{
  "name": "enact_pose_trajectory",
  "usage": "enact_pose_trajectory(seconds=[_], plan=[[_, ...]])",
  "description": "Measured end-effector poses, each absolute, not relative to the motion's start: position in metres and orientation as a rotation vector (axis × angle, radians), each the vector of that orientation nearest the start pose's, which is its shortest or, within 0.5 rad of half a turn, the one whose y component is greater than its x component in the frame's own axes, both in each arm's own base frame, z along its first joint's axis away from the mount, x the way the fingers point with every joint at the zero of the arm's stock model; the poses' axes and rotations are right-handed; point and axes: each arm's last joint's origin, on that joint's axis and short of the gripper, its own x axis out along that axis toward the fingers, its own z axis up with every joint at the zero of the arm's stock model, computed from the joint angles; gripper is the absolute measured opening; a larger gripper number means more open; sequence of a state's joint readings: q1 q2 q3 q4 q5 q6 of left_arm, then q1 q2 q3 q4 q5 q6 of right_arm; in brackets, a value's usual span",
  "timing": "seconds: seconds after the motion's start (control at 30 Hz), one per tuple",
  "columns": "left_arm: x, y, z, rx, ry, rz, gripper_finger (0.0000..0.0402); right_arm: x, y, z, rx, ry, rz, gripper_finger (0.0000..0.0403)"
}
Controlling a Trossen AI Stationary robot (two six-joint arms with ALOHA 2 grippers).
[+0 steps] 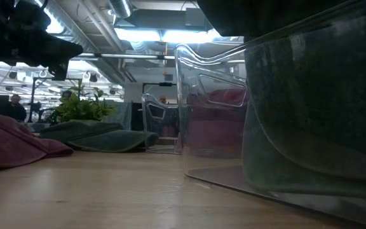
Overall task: Pick & Place hat
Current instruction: Put the red cap into the top transparent bin
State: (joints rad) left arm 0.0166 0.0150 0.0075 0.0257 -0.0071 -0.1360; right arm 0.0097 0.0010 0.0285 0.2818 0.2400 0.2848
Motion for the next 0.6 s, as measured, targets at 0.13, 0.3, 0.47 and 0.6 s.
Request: enact_pose_trajectory(seconds=[0.13,0.3,0.47,0.6], plan=[[0.098,0.002,0.167,-0.136,-0.020,0.023,0.0010,0.092,-0.004,0.198,0.304,-0.321,-0.109,0.0213],[0.098,0.002,0.168,-0.136,-0.020,0.022,0.0013,0.093,-0.003,0.195,0.275,-0.285,-0.090,0.0213],[0.098,0.002,0.167,-0.136,-0.020,0.023,0.0010,0.094,-0.003,0.189,0.267,-0.218,-0.092,0.0213],[0.098,0.002,0.167,-0.136,-0.020,0.022,0.0012,0.095,-0.003,0.183,0.263,-0.153,-0.099,0.0213]])
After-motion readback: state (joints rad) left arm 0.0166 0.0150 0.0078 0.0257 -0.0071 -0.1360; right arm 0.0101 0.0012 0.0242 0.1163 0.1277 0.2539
